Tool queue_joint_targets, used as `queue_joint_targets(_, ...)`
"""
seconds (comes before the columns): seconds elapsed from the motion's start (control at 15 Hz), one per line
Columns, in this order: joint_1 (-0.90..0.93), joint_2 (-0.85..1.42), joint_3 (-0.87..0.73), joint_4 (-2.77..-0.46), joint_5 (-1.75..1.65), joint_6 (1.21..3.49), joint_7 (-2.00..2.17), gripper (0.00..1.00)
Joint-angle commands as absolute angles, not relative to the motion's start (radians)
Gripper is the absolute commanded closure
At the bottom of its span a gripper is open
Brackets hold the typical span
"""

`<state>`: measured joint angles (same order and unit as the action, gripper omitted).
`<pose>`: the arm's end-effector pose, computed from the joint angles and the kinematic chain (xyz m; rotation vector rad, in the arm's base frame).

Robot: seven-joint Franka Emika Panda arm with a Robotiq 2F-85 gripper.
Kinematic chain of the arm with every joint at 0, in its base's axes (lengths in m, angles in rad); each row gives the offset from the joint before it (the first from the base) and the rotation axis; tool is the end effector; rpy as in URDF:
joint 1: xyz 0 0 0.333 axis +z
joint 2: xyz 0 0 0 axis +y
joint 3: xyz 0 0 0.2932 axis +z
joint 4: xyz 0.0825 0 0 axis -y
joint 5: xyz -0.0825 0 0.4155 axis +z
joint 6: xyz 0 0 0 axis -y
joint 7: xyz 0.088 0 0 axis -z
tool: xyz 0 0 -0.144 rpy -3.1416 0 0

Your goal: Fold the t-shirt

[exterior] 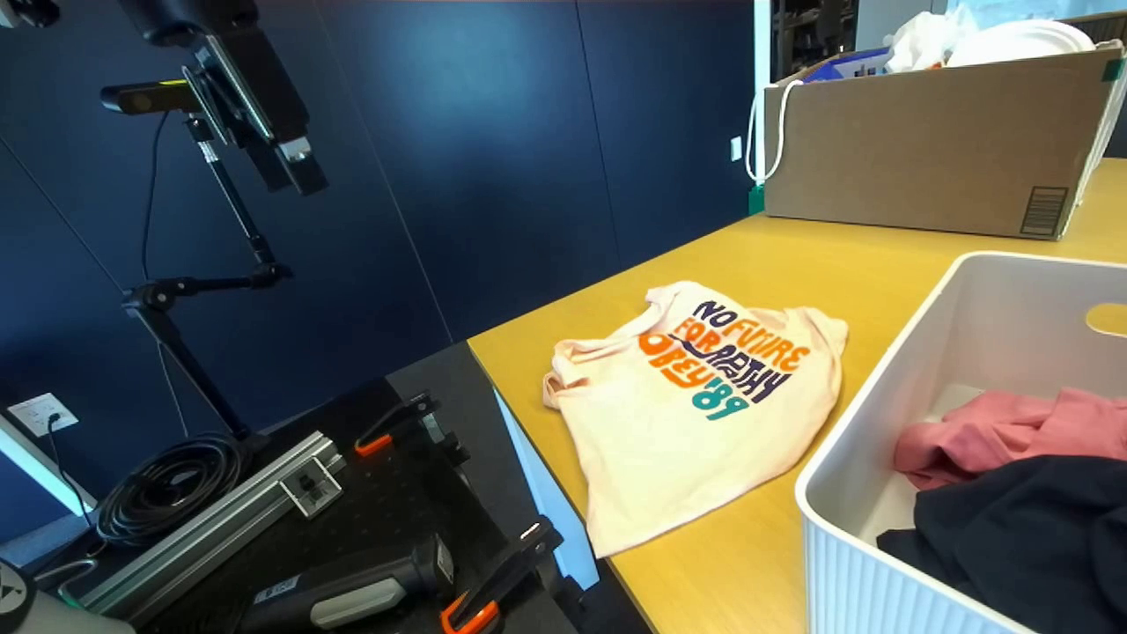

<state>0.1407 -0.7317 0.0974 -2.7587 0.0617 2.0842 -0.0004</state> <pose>0.3612 0.0851 0.3574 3.1222 0.2922 0.0886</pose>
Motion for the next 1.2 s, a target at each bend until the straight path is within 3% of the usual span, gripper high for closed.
queue_joint_targets(0.0,0.146,-0.560,0.044,-2.708,0.059,2.161,-0.117,0.00)
queue_joint_targets(0.6,0.060,-0.210,-0.047,-2.573,-0.032,2.247,-0.326,0.00)
queue_joint_targets(1.13,0.052,0.108,-0.003,-2.344,-0.055,2.306,-0.414,0.00)
